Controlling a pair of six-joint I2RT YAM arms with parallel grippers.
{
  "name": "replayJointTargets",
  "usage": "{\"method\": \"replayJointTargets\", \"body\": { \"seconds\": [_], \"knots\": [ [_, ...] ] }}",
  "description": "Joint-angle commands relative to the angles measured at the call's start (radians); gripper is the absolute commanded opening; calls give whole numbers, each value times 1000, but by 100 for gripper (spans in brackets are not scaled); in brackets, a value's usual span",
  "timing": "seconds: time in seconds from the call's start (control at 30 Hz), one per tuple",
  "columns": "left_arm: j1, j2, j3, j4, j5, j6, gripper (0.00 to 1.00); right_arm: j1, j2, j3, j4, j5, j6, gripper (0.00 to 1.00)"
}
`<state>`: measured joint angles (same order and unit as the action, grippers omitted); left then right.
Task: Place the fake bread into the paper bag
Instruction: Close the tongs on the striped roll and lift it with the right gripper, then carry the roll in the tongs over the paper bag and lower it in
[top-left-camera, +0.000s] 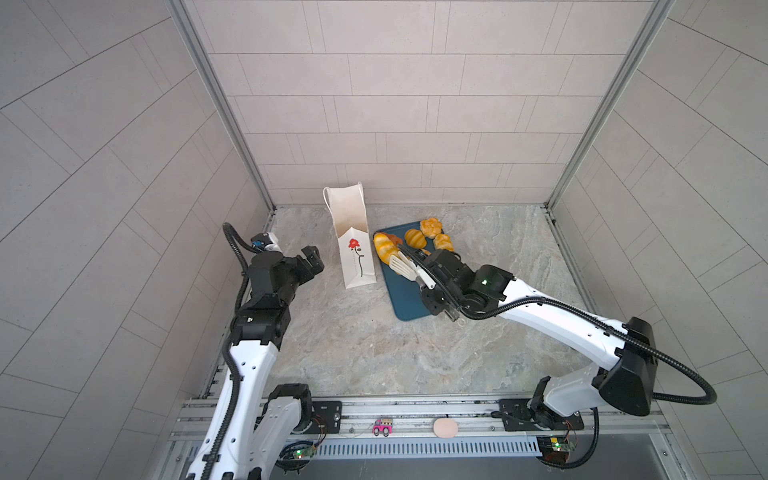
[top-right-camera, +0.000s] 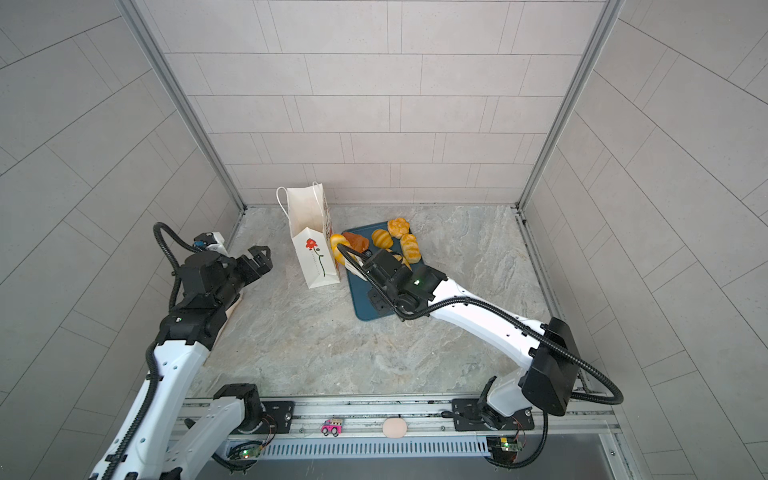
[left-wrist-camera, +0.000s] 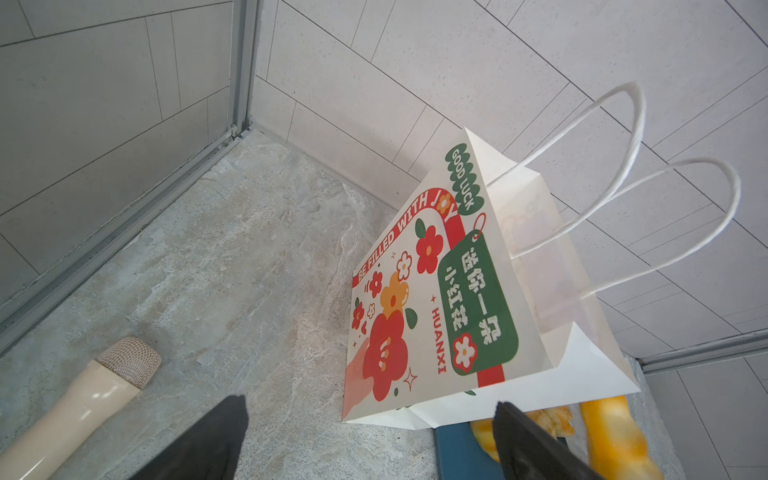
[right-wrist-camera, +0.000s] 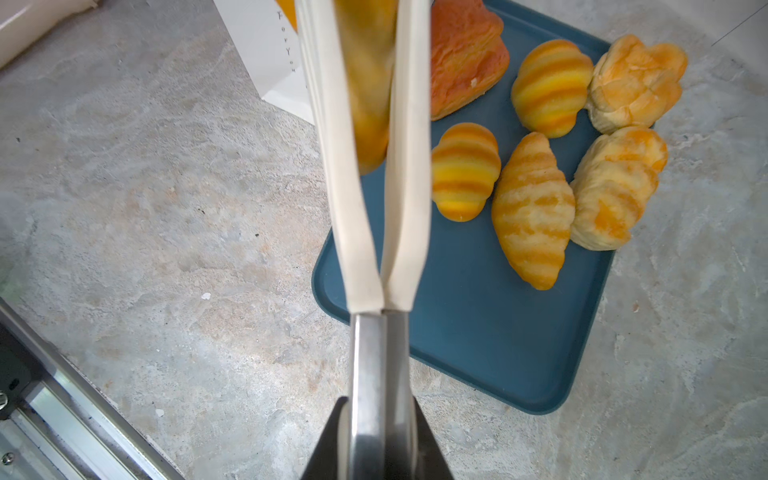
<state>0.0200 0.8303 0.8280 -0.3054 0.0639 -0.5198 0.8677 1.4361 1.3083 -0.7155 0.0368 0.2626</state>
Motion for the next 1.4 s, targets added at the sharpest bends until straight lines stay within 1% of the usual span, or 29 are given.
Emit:
{"method": "replayJointTargets", "body": {
  "seconds": [0.0, 0.13, 0.3, 0.53, 0.63, 0.77, 0.87, 1.2, 1.37],
  "knots": [
    [4, 1, 27, -7, 12, 6, 100, 2, -56, 53, 25, -3, 6, 13],
    [4, 1, 29, -8, 19, 6, 100, 6, -56, 100, 35, -54, -14, 13],
    [4, -2, 27, -8, 23, 12, 100, 26, -37, 162, 55, -81, -24, 14],
    [3, -3, 25, -12, 28, 16, 100, 36, 35, 256, 95, -176, -23, 15],
    [2, 0, 25, -10, 31, 15, 100, 36, 94, 322, 102, -176, -1, 15],
    [2, -5, 24, -12, 34, 15, 100, 31, 189, 439, 86, -121, 46, 15],
    [2, -7, 22, -17, 29, 19, 100, 14, 265, 546, 42, -103, 82, 15],
    [3, -11, 16, -20, 30, 24, 100, -34, 497, 842, -108, -123, 129, 16],
    [2, -9, 17, -20, 24, 29, 100, -44, 563, 928, -148, -126, 133, 16]
  ]
}}
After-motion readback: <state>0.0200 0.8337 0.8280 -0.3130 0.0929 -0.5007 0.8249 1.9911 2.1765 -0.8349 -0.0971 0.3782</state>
